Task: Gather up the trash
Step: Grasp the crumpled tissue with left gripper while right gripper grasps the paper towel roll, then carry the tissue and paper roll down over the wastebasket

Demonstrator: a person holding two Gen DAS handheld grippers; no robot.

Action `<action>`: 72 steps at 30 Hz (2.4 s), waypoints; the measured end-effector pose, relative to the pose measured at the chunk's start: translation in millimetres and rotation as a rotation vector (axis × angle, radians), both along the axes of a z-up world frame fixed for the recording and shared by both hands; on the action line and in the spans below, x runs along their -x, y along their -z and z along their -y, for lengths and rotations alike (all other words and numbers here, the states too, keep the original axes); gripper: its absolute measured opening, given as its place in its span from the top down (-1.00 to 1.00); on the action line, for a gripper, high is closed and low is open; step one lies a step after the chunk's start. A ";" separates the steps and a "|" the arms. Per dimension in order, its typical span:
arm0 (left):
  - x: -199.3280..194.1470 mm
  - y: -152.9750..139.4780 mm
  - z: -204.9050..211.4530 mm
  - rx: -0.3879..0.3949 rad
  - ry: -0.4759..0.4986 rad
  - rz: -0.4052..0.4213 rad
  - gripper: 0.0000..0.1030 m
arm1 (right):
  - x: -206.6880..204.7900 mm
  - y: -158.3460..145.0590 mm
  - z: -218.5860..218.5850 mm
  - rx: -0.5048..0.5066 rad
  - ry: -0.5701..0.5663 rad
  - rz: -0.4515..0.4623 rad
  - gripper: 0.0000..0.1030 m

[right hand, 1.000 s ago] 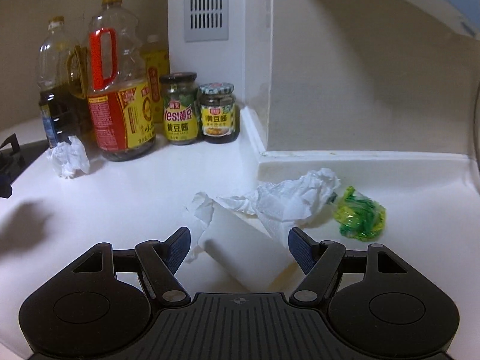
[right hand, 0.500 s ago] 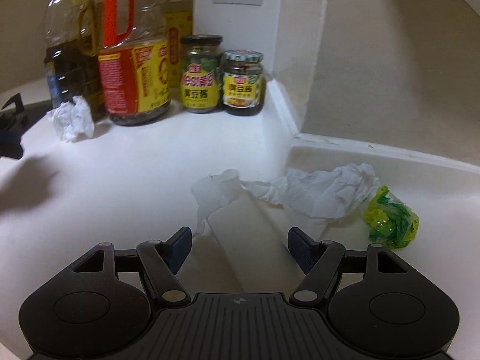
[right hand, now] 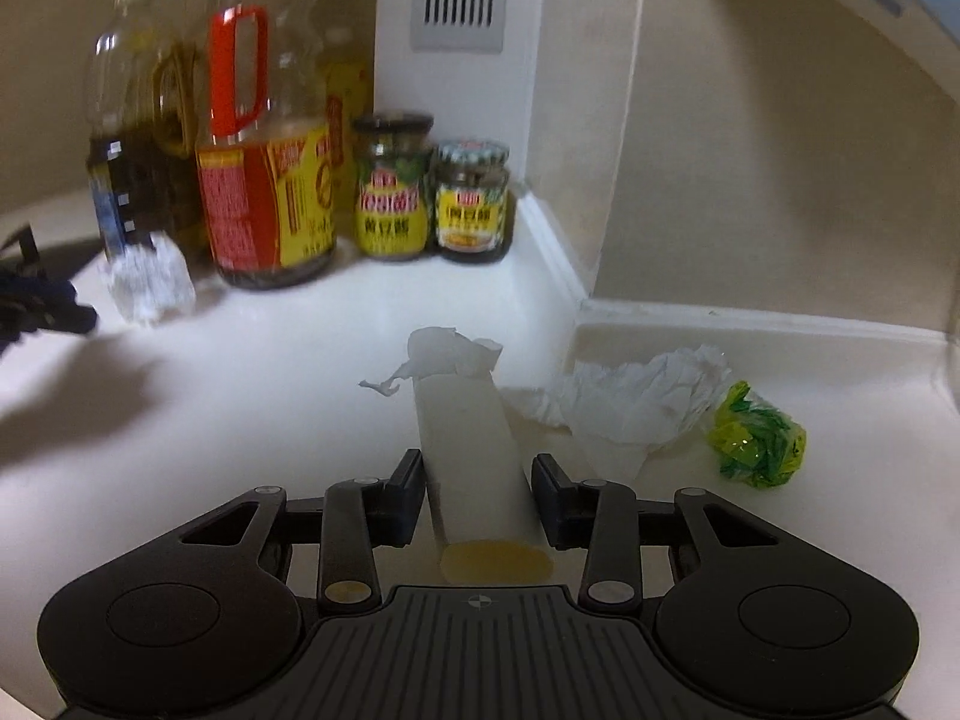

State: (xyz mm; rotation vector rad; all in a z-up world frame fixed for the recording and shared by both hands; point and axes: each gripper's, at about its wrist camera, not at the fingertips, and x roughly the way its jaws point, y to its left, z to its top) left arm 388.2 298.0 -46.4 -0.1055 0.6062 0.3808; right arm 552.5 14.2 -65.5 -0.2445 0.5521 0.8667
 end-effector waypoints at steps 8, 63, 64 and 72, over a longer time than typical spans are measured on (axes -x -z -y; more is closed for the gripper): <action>-23.7 2.3 -1.9 -0.153 0.011 0.018 -0.16 | 11.6 -7.2 8.0 -0.067 0.024 -0.057 0.37; 120.7 -19.4 193.6 0.049 0.230 0.046 0.83 | 195.8 -16.4 158.1 -0.280 0.098 -0.183 0.39; 124.1 -18.8 198.4 0.050 0.230 0.046 0.83 | 200.0 -15.8 162.0 -0.278 0.097 -0.188 0.39; 150.5 -1.0 228.7 0.092 0.217 0.008 0.83 | 233.5 -2.8 186.5 -0.259 0.117 -0.231 0.39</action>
